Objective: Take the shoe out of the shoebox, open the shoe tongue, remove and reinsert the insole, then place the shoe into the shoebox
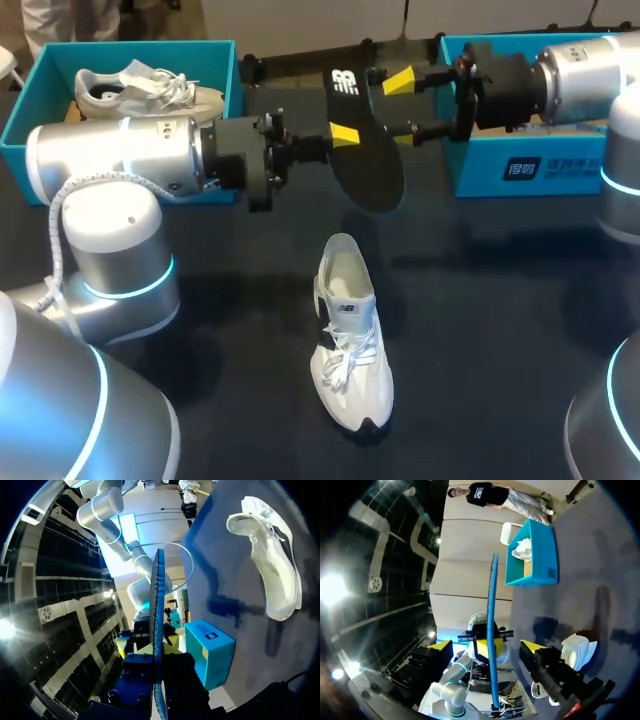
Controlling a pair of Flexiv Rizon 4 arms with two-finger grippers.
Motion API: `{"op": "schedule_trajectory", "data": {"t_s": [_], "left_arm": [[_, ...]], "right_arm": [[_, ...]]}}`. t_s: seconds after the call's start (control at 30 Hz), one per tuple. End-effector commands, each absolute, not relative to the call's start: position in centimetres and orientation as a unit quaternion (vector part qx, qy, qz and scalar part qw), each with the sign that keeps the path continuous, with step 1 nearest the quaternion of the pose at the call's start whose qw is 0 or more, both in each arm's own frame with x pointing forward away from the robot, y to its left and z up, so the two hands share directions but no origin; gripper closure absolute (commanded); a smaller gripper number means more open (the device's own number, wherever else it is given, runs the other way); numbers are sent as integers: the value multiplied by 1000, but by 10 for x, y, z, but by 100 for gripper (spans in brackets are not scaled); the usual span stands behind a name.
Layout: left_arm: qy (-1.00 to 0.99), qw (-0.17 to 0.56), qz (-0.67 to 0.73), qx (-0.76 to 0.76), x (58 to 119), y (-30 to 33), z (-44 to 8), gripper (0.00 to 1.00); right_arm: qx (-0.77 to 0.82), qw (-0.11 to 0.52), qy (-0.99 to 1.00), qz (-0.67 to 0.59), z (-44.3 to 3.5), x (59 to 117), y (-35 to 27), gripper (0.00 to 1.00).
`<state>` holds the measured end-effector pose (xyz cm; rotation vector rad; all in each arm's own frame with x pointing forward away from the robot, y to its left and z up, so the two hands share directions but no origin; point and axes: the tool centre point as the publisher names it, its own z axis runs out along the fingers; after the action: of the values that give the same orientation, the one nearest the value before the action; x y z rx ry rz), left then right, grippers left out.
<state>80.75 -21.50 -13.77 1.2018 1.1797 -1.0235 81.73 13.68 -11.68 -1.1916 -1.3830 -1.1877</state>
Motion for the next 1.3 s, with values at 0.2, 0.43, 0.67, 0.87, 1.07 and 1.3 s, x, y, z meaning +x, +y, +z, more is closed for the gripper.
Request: {"op": "schedule_trajectory", "data": {"t_s": [0.2,0.43,0.67,0.87,1.07,1.3], "left_arm": [[557,471,-498,469,791,-183,-139,100],[618,368,-567,402,783,-170,-121,100],[691,236,-607,315,785,-160,-115,100],[691,236,-607,315,785,-160,-115,100],[691,236,-607,315,785,-160,-115,100],[726,46,-673,133,802,-154,-107,100]], "right_arm": [[-484,465,-561,-485,-122,807,129,0],[-484,465,-561,-485,-122,807,129,0],[-484,465,-561,-485,-122,807,129,0],[-484,465,-561,-485,-122,807,129,0],[-484,465,-561,-485,-122,807,129,0],[-484,465,-561,-485,-122,807,129,0]]}}
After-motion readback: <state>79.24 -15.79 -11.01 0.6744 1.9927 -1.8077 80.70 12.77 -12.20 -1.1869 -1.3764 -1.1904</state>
